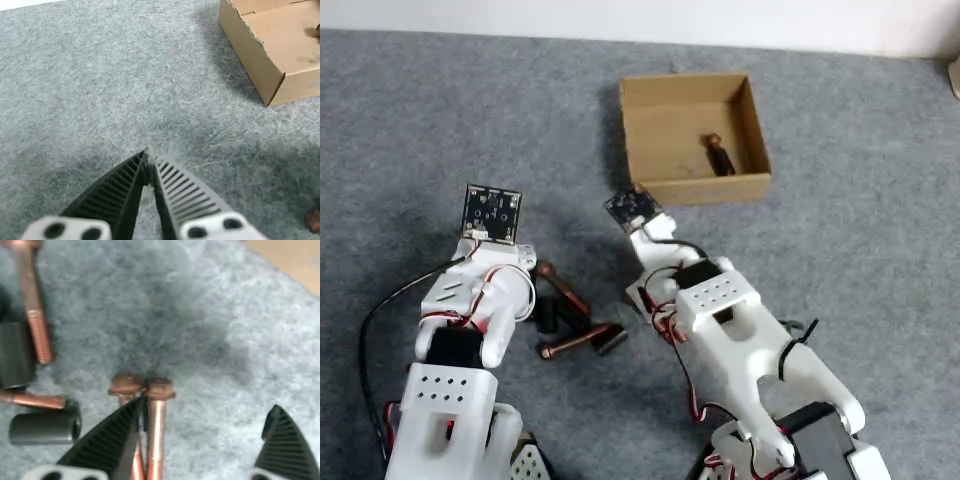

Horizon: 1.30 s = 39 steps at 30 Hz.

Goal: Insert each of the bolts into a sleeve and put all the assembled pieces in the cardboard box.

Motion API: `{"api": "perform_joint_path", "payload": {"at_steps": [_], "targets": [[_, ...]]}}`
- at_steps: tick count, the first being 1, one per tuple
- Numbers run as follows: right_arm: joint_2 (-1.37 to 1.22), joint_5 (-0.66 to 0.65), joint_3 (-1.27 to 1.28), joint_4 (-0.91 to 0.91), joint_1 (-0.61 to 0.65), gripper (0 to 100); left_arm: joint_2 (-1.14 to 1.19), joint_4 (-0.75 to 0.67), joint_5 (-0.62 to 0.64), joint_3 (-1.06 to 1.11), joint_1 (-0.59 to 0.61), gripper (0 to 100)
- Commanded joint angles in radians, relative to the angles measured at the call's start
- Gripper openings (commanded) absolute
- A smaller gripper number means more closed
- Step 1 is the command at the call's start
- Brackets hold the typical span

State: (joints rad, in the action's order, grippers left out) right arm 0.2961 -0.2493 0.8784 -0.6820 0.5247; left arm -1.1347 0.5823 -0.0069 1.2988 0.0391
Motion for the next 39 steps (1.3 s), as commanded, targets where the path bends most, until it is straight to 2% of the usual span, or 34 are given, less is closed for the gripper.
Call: {"api": "perform_joint_path", "payload": {"at_steps": [1, 5, 11, 15, 22, 27, 34, 39], "targets": [[0.013, 0.023, -0.030, -0.015, -0.030, 33.5, 0.005, 0.000, 0.063, -0.045, 0.021, 1], [0.013, 0.069, -0.033, -0.058, 0.016, 33.5, 0.016, 0.003, 0.071, -0.065, 0.065, 1], [0.013, 0.074, -0.036, -0.064, 0.226, 33.5, 0.142, 0.003, 0.071, -0.130, 0.113, 1], [0.013, 0.066, -0.048, -0.064, 0.300, 33.5, 0.189, 0.003, 0.074, -0.157, 0.150, 1], [0.002, 0.075, -0.105, -0.056, 0.334, 33.5, 0.168, 0.003, 0.112, -0.160, 0.208, 1], [-0.077, 0.183, -0.182, -0.001, 0.384, 33.5, 0.166, 0.003, 0.114, -0.171, 0.239, 1], [-0.298, 0.193, -0.338, 0.001, 0.417, 33.5, 0.162, 0.000, 0.114, -0.176, 0.278, 1], [-0.321, 0.193, -0.354, 0.001, 0.435, 33.5, 0.165, 0.003, 0.115, -0.189, 0.288, 1]]}}
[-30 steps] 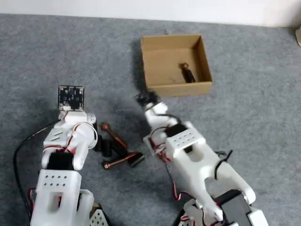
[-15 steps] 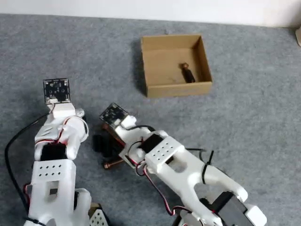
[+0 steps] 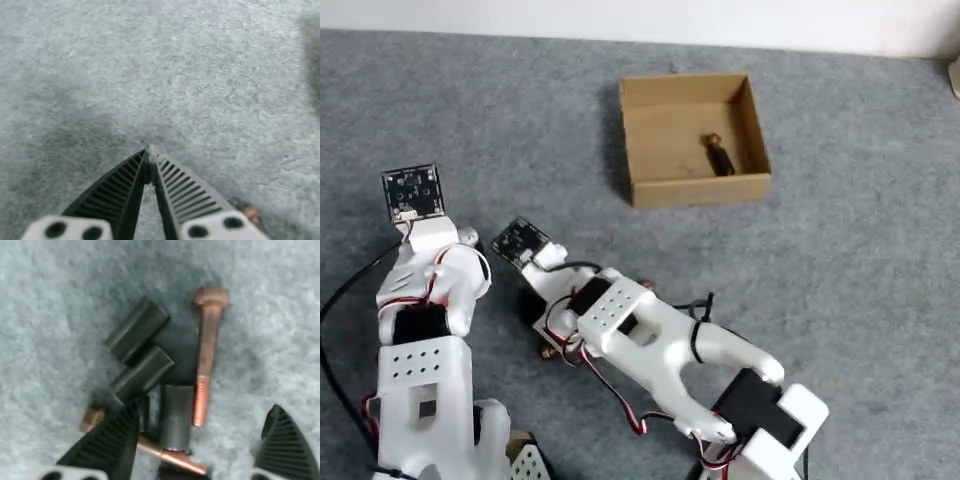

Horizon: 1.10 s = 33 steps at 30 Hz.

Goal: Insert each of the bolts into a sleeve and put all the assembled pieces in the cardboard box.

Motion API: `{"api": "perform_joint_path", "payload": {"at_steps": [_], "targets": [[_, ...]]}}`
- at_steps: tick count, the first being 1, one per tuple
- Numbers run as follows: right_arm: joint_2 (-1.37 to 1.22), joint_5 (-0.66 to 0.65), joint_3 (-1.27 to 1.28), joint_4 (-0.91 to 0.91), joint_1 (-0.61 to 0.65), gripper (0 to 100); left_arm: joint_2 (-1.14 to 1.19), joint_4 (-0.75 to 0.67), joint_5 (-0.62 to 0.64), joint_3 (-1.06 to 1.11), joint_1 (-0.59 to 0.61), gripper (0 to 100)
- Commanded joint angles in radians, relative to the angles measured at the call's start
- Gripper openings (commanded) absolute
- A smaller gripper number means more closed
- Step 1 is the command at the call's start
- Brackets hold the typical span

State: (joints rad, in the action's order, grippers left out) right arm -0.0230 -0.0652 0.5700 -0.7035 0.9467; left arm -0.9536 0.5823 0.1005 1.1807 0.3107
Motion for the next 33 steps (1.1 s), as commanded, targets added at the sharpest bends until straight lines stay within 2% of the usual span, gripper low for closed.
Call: {"api": "perform_joint_path", "payload": {"at_steps": [1, 9, 13, 18, 24, 29, 31, 33], "targets": [[-0.005, 0.009, -0.044, 0.024, 0.007, 33.5, -0.015, 0.003, 0.008, -0.071, 0.016, 1], [-0.012, 0.011, -0.036, 0.025, -0.004, 33.5, -0.015, 0.003, 0.008, -0.071, 0.013, 1], [-0.012, 0.066, -0.001, 0.028, -0.007, 33.5, -0.015, 0.003, 0.008, -0.071, 0.012, 1], [-0.013, 0.071, 0.010, 0.030, -0.004, 33.5, -0.015, 0.003, 0.008, -0.071, 0.012, 1], [-0.013, 0.072, 0.073, 0.117, -0.001, 33.5, -0.015, 0.003, 0.008, -0.071, 0.012, 1], [-0.013, 0.072, 0.082, 0.119, -0.001, 33.4, -0.015, 0.005, 0.008, -0.070, 0.012, 1], [-0.013, 0.072, 0.082, 0.119, -0.001, 31.7, -0.015, 0.005, 0.008, -0.070, 0.010, 1], [-0.013, 0.072, 0.082, 0.119, -0.001, 24.4, -0.015, 0.005, 0.008, -0.070, 0.010, 1]]}}
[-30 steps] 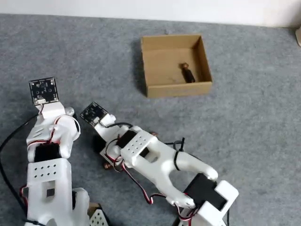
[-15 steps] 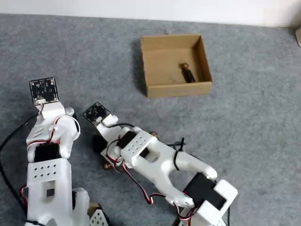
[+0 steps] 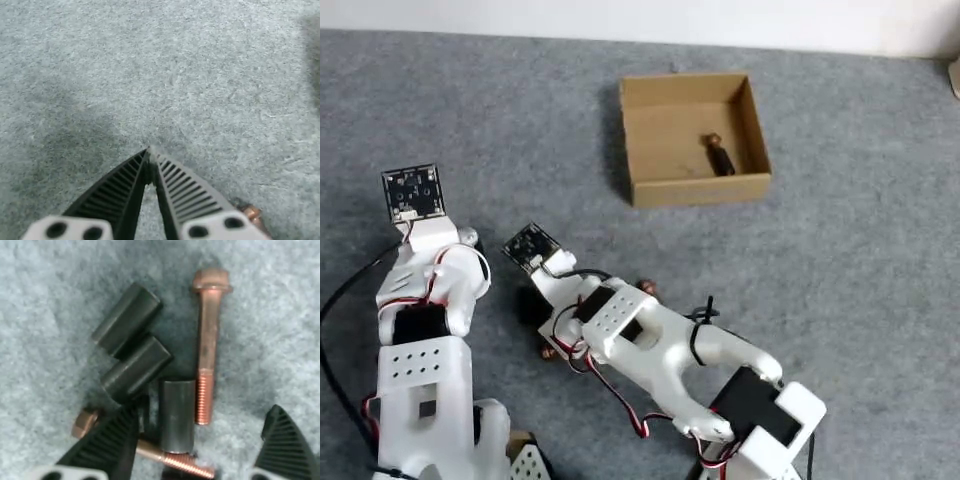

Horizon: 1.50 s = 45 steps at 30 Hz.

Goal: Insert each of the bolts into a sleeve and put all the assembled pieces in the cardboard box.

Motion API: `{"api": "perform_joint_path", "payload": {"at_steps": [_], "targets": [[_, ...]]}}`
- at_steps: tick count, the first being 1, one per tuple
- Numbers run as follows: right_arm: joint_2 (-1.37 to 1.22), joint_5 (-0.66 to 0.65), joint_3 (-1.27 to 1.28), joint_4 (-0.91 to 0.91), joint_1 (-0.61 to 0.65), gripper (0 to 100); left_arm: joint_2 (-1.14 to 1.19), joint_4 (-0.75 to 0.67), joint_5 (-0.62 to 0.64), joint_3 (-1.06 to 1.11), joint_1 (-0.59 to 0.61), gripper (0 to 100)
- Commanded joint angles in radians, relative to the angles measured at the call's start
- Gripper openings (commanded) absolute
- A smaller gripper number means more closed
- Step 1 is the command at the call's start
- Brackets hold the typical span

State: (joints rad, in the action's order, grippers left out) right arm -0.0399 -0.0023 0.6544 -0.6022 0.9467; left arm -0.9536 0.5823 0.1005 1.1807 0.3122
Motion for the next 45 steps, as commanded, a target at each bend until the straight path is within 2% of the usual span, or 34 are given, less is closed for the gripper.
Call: {"api": "perform_joint_path", "payload": {"at_steps": [1, 4, 11, 17, 34, 40, 45], "targets": [[0.004, 0.009, -0.002, 0.018, -0.001, 18.8, -0.015, 0.005, 0.008, -0.070, 0.008, 1], [0.004, 0.009, -0.002, 0.018, -0.002, 0.5, -0.015, 0.005, 0.008, -0.070, 0.008, 1], [0.013, 0.003, 0.005, 0.012, -0.005, 0.5, -0.013, 0.005, 0.008, -0.068, 0.008, 1], [0.016, 0.002, -0.004, -0.102, -0.007, 0.5, -0.013, 0.005, 0.008, -0.068, 0.008, 1], [0.019, 0.002, -0.053, -0.173, -0.053, 0.5, -0.013, 0.005, 0.009, -0.068, 0.007, 1], [0.251, 0.002, -0.039, -0.179, -0.145, 0.5, -0.013, 0.005, 0.008, -0.068, -0.019, 1], [0.495, 0.002, 0.088, -0.166, -0.234, 0.5, -0.015, 0.005, 0.008, -0.062, -0.019, 1]]}}
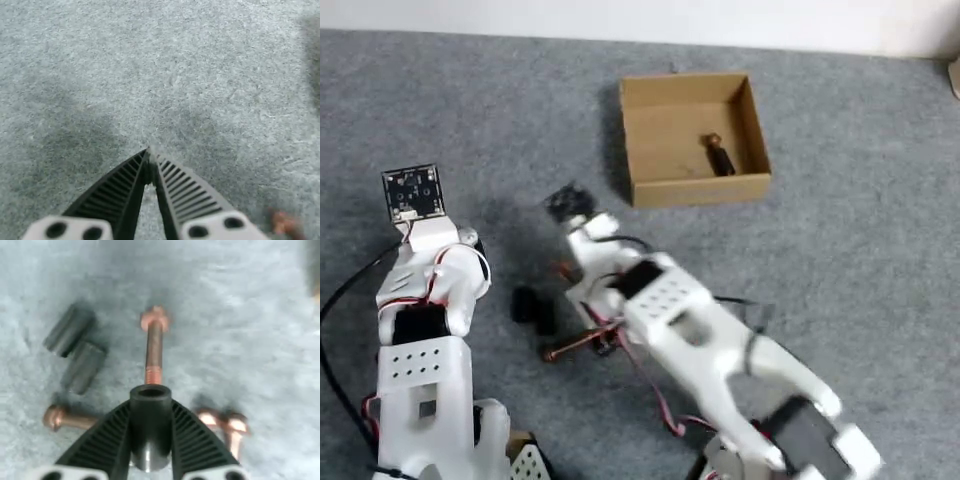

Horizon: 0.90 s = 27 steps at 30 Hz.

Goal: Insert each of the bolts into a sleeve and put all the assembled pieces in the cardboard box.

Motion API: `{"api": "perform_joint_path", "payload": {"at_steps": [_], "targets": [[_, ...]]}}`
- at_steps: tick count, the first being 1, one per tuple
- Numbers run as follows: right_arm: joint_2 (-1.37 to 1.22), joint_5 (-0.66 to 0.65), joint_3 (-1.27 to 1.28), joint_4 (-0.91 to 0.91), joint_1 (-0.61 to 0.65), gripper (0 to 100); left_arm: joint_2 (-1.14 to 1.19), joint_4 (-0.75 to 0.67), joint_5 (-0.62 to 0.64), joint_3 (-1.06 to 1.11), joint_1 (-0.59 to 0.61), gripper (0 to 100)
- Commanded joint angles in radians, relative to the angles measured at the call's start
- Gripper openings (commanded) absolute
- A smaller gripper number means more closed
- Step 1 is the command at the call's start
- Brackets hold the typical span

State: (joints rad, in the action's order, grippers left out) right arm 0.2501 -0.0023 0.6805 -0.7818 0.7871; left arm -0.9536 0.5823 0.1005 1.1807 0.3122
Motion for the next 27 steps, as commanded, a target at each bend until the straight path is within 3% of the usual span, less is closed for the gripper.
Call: {"api": "perform_joint_path", "payload": {"at_steps": [1, 12, 16, 27], "targets": [[0.240, 0.002, 0.082, 0.021, -0.084, 0.5, -0.015, 0.005, 0.008, -0.062, -0.019, 1], [0.262, 0.000, 0.114, 0.019, -0.096, 0.5, -0.013, 0.000, 0.008, -0.059, -0.019, 1], [0.232, -0.069, 0.120, 0.012, -0.125, 0.5, -0.013, 0.000, 0.008, -0.059, -0.019, 1], [0.220, -0.189, 0.263, -0.025, -0.423, 0.5, -0.013, 0.003, 0.006, -0.058, -0.045, 1]]}}
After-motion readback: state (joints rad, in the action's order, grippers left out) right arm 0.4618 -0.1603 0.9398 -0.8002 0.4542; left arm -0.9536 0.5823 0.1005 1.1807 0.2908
